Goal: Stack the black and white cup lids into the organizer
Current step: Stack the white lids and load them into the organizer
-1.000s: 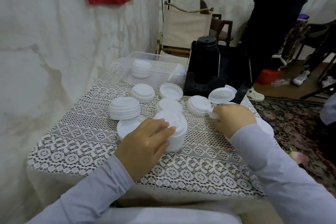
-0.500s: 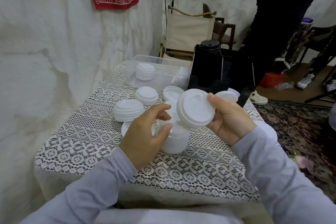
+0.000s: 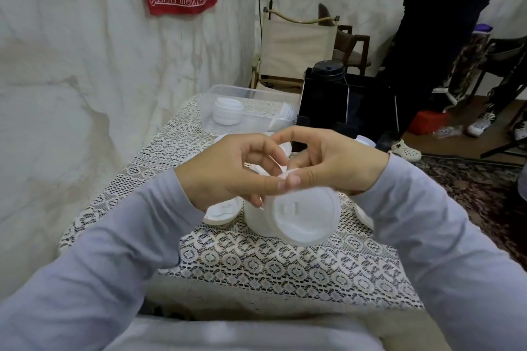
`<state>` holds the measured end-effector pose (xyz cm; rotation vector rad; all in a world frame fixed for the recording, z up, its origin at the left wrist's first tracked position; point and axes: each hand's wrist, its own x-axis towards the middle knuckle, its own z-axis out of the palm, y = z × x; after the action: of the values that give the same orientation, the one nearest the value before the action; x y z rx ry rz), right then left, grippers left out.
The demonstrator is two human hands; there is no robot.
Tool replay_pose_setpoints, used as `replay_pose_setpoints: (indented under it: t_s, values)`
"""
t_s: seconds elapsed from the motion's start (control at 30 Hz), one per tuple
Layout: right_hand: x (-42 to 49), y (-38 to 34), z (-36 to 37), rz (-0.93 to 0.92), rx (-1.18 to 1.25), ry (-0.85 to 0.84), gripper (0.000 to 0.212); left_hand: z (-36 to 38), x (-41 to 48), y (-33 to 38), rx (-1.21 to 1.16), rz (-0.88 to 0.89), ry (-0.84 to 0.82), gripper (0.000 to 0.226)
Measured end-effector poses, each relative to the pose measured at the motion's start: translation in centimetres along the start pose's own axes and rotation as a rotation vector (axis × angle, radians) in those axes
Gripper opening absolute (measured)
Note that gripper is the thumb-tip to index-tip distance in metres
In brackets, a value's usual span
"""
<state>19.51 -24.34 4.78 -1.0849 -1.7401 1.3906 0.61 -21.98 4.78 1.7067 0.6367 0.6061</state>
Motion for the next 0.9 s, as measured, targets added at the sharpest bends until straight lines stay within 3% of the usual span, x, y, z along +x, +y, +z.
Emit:
replay_pose_setpoints:
  t_s: [0.1, 0.17, 0.23, 0.43, 0.5, 0.6, 0.77, 0.9]
  values:
    - [0.1, 0.1, 0.2, -0.075, 0.203, 0.143, 0.067, -0.1, -0.2, 0.0, -0.035, -0.022, 0.019, 0.035]
    - [0.1, 0.7, 0.4, -0.094, 0.372, 0.301, 0.065, -0.1, -0.3, -0.1, -0.126, -0.005, 0.144, 0.033]
    - [0.0, 1.4, 0.7, -0.069, 0.503, 0.439, 0.05, 0.0, -0.3, -0.4, -0.257, -0.002, 0.252, 0.035]
    - [-0.3, 2.9, 2.9, -0.045, 0.613, 0.638, 0.026, 1.3, 0.1, -1.9, -0.499, -0.01, 0.438, 0.038]
    - [-0.1, 3.2, 2.9, -0.058, 0.608, 0.689, 0.015, 1.5, 0.2, -2.5, -0.392, 0.008, 0.464, 0.041]
    - [0.0, 3.2, 2.0, -0.064, 0.528, 0.705, 0.008, 1.2, 0.2, -3.4, -0.041, 0.072, 0.478, 0.045]
    - [0.0, 4.7, 1.2, 0.002, 0.348, 0.723, 0.023, 1.2, -0.3, -5.1, 0.406, 0.091, 0.526, 0.049]
    - [0.1, 6.0, 1.6, 0.042, 0.175, 0.745, 0.017, 2.3, -0.9, -6.1, 0.588, 0.15, 0.579, 0.046]
